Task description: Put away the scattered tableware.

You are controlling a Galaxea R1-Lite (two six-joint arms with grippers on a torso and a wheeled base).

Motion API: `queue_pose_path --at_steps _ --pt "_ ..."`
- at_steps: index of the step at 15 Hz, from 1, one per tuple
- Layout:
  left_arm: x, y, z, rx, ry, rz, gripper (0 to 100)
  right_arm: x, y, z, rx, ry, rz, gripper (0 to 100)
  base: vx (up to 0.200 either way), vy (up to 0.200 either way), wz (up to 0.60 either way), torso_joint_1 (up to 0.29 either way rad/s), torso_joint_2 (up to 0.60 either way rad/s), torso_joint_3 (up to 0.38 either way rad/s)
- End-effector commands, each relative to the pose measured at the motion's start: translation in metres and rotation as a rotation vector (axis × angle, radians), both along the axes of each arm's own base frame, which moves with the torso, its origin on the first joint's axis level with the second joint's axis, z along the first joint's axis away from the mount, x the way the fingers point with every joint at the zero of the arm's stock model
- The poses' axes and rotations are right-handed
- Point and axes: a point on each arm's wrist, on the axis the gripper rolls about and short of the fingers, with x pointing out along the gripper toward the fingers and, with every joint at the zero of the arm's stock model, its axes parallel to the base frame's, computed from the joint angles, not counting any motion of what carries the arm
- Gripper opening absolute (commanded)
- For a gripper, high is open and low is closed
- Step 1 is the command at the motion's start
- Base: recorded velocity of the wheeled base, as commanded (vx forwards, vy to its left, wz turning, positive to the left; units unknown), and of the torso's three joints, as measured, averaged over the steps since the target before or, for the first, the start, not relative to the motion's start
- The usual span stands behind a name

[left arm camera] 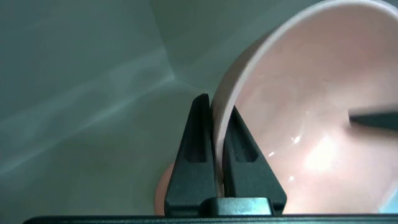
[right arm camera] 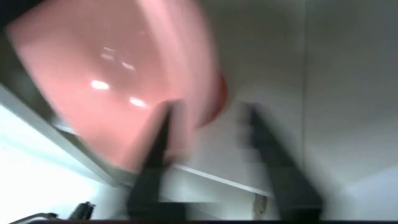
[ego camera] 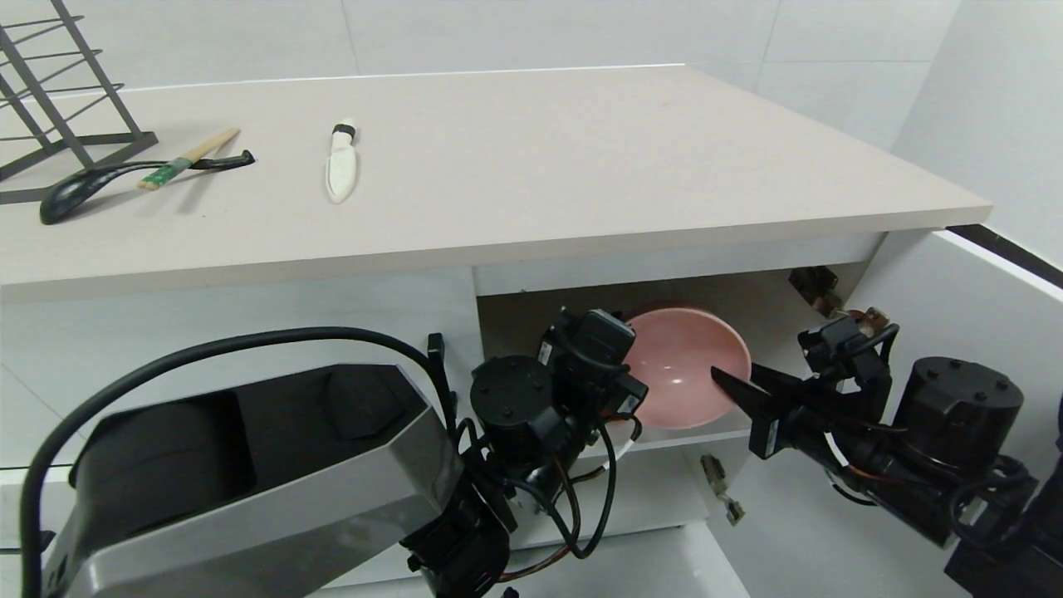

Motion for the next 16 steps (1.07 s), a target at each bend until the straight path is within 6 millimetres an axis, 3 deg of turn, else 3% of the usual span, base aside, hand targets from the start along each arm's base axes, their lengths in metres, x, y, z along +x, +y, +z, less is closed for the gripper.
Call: queue_pose_path --at_steps 1,2,3,8,12,16 --pt "0.000 0.001 0.001 -0.004 -0.003 0.002 0 0.000 0.001 0.001 0.001 -0.004 0.000 0 0.000 0.000 0.00 0.000 0.00 0.000" --pt "0.001 0.002 0.001 -0.009 0.000 0.004 0 -0.003 0.006 0.005 0.007 -0.019 0.026 0 0.000 0.000 0.00 0.000 0.00 0.000" --pt "0.001 0.001 0.001 -0.010 0.005 0.001 100 -0.005 0.008 0.006 0.008 -0.021 0.033 0 0.000 0.000 0.00 0.000 0.00 0.000" --pt "-0.023 -0.008 0.001 0.005 0.018 -0.059 100 0.000 -0.001 0.001 0.000 -0.007 -0.005 0 0.000 0.000 0.00 0.000 0.00 0.000" --pt "-0.065 0.009 0.012 -0.030 0.126 -0.167 100 0.004 -0.005 -0.006 -0.011 0.020 -0.024 0 0.000 0.000 0.00 0.000 0.00 0.000" --pt "-0.101 0.084 0.010 0.095 0.258 -0.347 100 0.004 -0.007 -0.010 -0.017 0.036 -0.031 0 0.000 0.000 0.00 0.000 0.00 0.000"
